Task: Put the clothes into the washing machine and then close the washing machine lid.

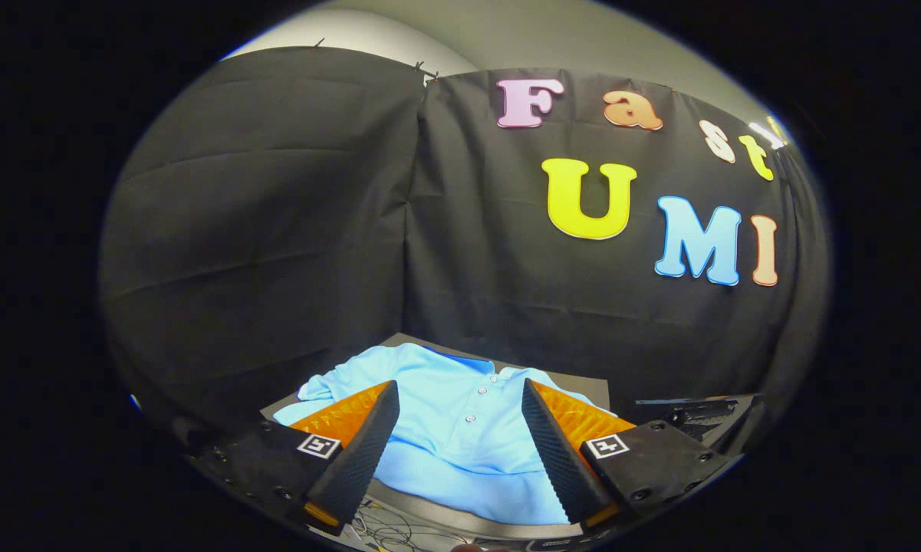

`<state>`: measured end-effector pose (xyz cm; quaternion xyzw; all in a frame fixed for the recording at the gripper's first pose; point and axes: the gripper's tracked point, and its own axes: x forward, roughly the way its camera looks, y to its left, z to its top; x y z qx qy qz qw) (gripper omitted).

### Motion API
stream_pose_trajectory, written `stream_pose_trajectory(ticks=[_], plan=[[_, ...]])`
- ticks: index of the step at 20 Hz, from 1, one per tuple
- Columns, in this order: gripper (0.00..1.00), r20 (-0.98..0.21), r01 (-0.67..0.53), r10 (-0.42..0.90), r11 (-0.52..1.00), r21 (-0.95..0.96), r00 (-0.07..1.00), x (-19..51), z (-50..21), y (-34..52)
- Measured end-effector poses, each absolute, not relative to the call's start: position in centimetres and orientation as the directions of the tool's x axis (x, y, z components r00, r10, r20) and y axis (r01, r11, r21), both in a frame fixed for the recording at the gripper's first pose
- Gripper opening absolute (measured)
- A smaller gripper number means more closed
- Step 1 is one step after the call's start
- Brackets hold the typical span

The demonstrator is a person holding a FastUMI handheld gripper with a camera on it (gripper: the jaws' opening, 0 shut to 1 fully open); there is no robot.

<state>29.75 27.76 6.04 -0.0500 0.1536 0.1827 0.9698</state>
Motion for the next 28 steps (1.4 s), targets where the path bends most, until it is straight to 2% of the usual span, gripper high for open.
stream_pose_trajectory(ticks=[6,14,19,24,26,28], plan=[[1.0,-0.419,-0.356,0.318,0.934,-0.013,0.85,33.2,1.7,28.9],[1.0,-0.559,-0.321,0.259,0.947,-0.014,0.788,33.8,-4.5,29.2],[1.0,-0.51,-0.314,0.277,0.949,0.016,0.814,33.8,-3.7,29.5],[1.0,-0.547,-0.311,0.275,0.95,0.027,0.79,33.4,-4.3,29.7],[0.96,-0.569,-0.316,0.284,0.948,0.045,0.772,33.5,-4.1,30.1],[0.53,-0.575,-0.308,0.297,0.948,0.082,0.762,33.2,-4.3,30.4]])
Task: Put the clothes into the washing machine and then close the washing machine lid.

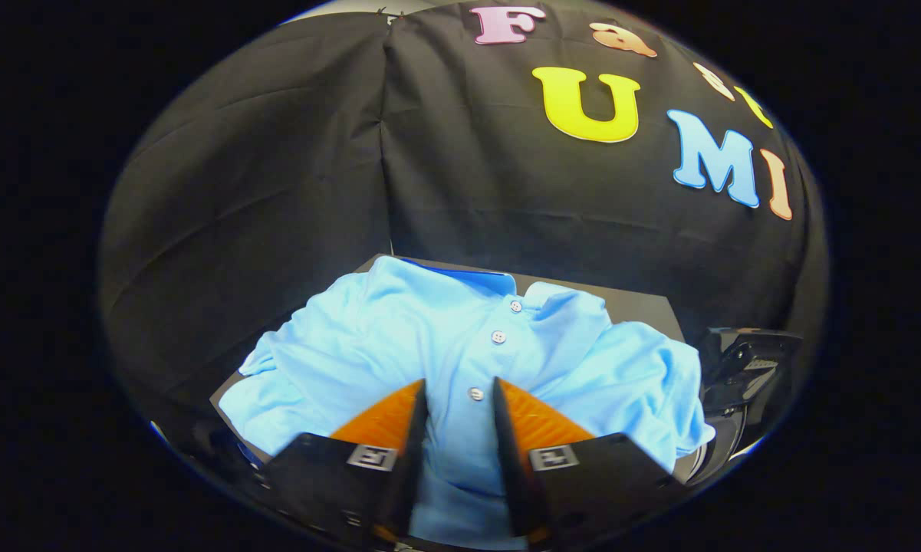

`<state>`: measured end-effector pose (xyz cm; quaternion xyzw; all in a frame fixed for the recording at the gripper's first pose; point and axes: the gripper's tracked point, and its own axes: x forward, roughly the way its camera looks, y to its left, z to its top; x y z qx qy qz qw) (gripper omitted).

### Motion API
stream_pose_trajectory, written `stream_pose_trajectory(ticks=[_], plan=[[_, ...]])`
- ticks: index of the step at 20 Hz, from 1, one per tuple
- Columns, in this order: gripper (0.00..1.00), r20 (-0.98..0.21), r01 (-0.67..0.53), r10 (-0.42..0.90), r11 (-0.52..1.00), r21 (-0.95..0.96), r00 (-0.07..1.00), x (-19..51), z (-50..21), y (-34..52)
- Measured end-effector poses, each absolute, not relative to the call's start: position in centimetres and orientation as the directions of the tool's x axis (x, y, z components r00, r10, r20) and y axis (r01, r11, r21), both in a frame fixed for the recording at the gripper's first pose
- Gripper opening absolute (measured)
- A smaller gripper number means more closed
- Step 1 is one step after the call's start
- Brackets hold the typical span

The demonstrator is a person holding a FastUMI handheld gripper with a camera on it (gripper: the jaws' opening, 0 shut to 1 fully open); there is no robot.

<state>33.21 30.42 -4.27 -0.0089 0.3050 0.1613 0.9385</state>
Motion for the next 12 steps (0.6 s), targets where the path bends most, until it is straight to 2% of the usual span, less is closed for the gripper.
stream_pose_trajectory(ticks=[1,2,3,12], plan=[[0.31,-0.577,-0.312,0.296,0.947,0.073,0.761,33.1,-4.2,30.5],[0.31,-0.563,-0.306,0.285,0.95,0.06,0.776,33.1,-3.9,30.4],[0.02,-0.561,-0.307,0.283,0.95,0.053,0.778,33.2,-3.9,30.5],[0.02,-0.513,-0.331,0.337,0.938,0.106,0.79,32.4,-1.4,30.6]])
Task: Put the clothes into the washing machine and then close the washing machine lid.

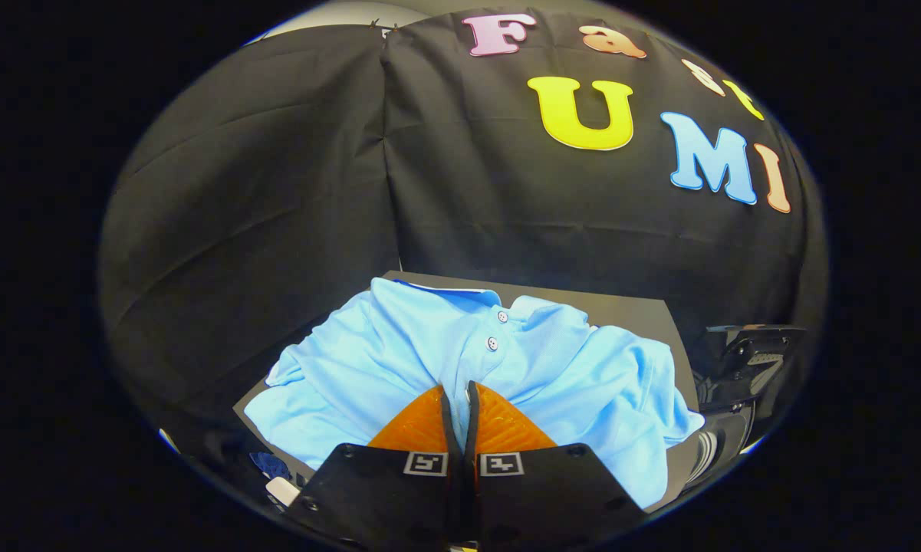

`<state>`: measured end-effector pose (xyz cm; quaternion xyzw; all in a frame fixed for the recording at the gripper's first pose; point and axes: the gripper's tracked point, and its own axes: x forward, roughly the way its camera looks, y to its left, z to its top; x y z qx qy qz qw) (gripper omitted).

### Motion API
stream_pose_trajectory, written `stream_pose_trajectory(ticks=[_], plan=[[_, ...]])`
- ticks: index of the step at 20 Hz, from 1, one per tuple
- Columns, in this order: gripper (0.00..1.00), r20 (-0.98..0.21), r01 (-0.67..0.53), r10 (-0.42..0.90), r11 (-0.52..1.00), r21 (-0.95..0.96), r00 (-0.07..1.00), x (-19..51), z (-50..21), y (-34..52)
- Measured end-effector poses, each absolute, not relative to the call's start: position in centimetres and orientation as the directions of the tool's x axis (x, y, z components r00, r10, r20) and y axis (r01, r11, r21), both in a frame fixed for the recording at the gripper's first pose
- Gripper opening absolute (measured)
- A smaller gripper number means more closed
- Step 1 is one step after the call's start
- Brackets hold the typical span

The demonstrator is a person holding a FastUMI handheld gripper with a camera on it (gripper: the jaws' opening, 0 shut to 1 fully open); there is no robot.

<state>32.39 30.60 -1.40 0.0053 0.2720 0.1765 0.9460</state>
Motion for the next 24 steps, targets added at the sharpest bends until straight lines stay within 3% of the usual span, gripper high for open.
stream_pose_trajectory(ticks=[17,24], plan=[[0.02,-0.248,-0.458,0.482,0.876,0.152,0.84,30.5,16.1,30.8],[0.02,-0.23,-0.451,0.467,0.885,0.12,0.854,29.5,17.5,25.9]])
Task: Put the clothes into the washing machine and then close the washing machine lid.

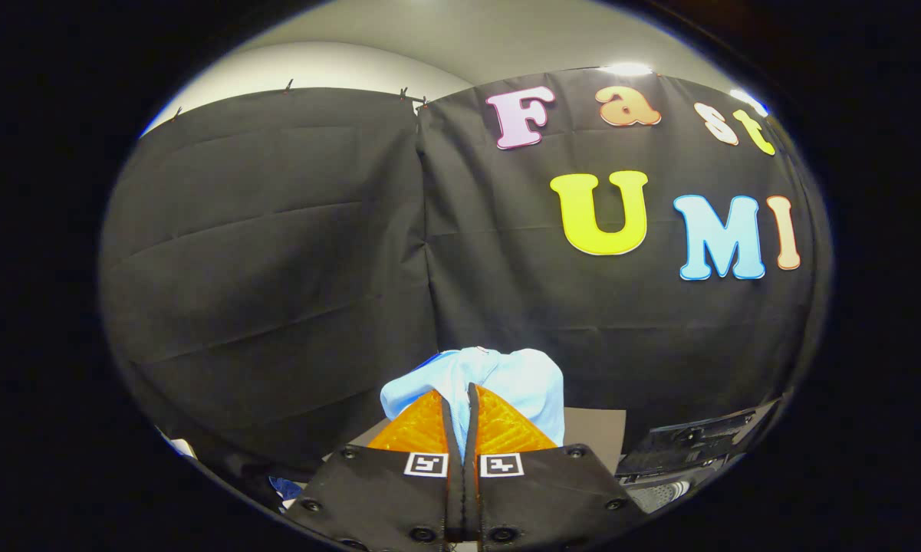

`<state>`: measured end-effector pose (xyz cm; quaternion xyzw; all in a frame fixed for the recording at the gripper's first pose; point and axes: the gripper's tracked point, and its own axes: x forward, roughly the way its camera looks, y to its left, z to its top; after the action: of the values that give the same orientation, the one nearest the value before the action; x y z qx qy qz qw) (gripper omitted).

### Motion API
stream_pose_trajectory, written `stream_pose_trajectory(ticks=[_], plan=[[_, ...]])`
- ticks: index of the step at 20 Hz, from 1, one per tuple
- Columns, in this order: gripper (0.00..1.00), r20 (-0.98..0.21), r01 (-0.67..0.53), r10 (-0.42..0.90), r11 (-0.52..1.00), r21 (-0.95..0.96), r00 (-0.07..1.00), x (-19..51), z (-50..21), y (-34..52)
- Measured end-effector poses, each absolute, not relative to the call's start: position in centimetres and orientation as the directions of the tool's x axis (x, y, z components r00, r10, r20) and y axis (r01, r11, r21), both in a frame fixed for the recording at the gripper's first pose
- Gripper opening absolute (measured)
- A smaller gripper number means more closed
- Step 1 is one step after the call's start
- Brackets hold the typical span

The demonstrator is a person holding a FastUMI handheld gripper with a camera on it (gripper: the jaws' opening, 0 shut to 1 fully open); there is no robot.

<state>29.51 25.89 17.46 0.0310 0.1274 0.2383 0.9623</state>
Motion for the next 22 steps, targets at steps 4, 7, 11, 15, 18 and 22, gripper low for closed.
stream_pose_trajectory(ticks=[4,7,11,15,18,22], plan=[[0.02,-0.229,-0.399,0.419,0.908,0.13,0.878,29.6,17.6,21.2],[0.01,-0.232,-0.36,0.381,0.924,0.13,0.895,29.5,17.9,17.4],[0.01,-0.23,-0.285,0.309,0.949,0.132,0.923,29.7,18.3,11.5],[0.02,-0.229,-0.204,0.231,0.969,0.136,0.946,29.3,18.4,5.4],[0.02,-0.23,-0.145,0.175,0.979,0.143,0.957,28.8,18.3,1.1],[0.02,-0.235,-0.075,0.111,0.985,0.154,0.966,28.0,17.8,-3.7]])
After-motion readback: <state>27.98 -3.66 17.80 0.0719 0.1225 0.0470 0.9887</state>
